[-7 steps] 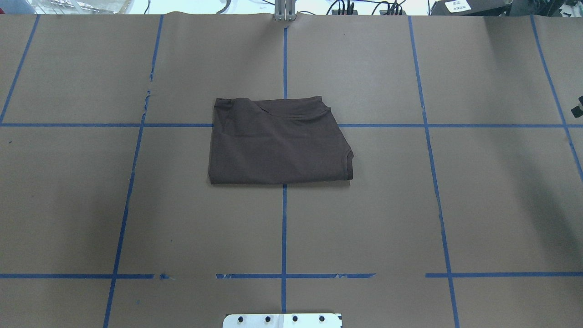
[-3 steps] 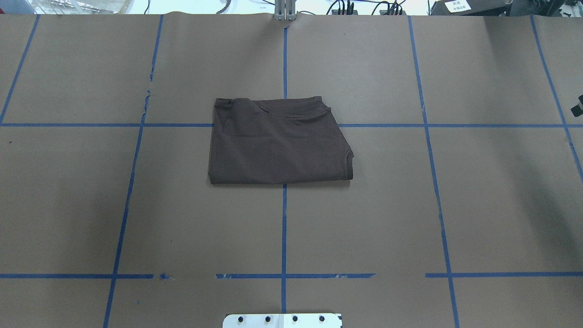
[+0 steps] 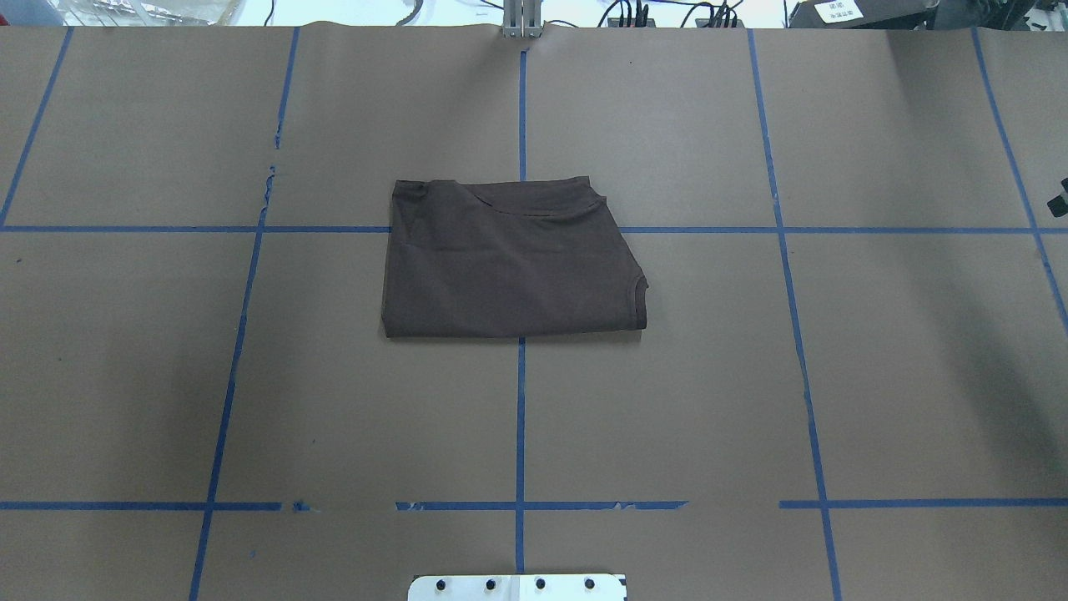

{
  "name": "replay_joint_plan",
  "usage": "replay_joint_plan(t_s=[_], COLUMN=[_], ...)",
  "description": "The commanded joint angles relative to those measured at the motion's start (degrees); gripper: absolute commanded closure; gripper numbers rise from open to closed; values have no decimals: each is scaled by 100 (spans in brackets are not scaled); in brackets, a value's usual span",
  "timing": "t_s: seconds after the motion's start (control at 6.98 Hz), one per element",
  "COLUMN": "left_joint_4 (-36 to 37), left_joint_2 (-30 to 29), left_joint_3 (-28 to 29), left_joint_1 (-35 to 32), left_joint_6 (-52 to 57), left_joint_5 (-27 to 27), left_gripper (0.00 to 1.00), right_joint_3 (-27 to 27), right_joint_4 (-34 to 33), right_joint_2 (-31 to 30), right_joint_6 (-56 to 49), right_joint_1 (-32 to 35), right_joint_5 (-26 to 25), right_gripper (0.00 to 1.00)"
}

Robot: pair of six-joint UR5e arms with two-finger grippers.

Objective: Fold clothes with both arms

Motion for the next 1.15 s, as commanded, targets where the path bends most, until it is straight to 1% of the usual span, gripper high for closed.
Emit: replay_joint_plan(t_s=[0.0, 0.29, 1.0], left_joint_4=[0, -9, -9], left_joint_2=[-4, -22, -57], left_joint_3=[42, 42, 77], left_joint_1=[9, 27, 27], left_joint_6=[-6, -15, -24], left_joint_5=[8, 8, 17], left_gripper=[0, 0, 0], right_joint_3=[-7, 11, 160], right_joint_4=[-9, -9, -70], right_joint_2=[-4, -4, 40], right_joint_6=[-7, -16, -16], right_joint_1=[0, 9, 9], right_joint_5=[0, 62, -176], right_gripper=[0, 0, 0])
